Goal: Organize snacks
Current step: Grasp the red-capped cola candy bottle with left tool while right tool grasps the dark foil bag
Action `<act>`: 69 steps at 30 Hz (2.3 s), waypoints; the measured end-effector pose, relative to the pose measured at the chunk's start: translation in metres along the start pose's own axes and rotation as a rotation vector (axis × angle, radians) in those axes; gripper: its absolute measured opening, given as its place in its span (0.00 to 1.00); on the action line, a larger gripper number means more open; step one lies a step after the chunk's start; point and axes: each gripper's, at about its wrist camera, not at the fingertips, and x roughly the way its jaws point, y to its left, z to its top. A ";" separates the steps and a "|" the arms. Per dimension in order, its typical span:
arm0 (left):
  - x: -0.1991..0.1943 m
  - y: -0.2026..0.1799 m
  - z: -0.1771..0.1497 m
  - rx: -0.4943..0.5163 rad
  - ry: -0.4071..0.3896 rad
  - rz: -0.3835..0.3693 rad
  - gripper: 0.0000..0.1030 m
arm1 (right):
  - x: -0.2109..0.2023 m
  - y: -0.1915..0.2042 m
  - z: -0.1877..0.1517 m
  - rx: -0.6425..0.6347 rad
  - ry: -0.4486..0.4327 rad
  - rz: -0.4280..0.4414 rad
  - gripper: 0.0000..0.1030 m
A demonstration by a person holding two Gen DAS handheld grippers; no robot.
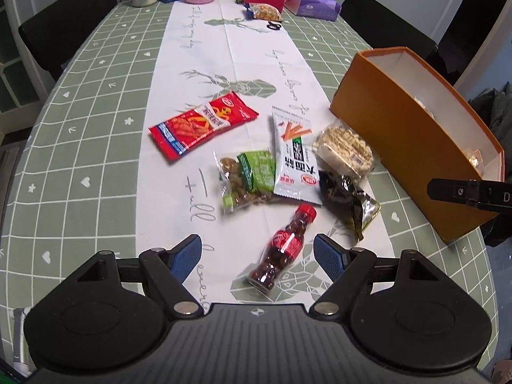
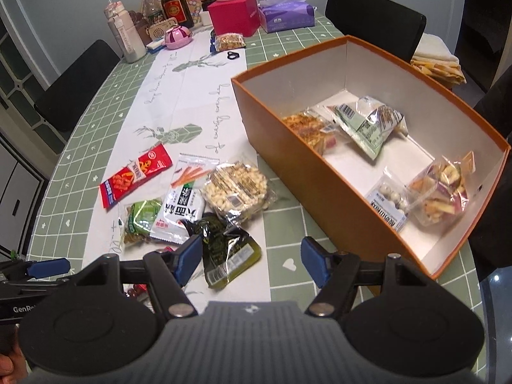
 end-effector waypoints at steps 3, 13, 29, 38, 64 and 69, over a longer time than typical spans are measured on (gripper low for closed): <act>0.009 -0.003 -0.003 0.017 0.020 -0.011 0.91 | 0.009 0.001 -0.004 -0.002 0.023 -0.002 0.65; 0.041 -0.012 -0.006 0.090 0.070 -0.040 0.87 | 0.038 0.011 -0.007 -0.059 0.068 -0.007 0.65; 0.070 -0.013 -0.010 0.125 0.105 -0.053 0.83 | 0.080 0.058 0.003 -0.391 -0.001 0.044 0.51; 0.072 -0.012 -0.009 0.151 0.082 -0.037 0.83 | 0.101 0.074 -0.004 -0.590 0.010 0.036 0.36; 0.048 -0.010 -0.029 0.177 0.008 0.004 0.71 | 0.068 0.056 -0.048 -0.604 0.095 0.081 0.41; 0.057 -0.019 -0.017 0.202 0.009 -0.019 0.68 | 0.079 0.059 -0.051 -0.628 0.087 0.068 0.46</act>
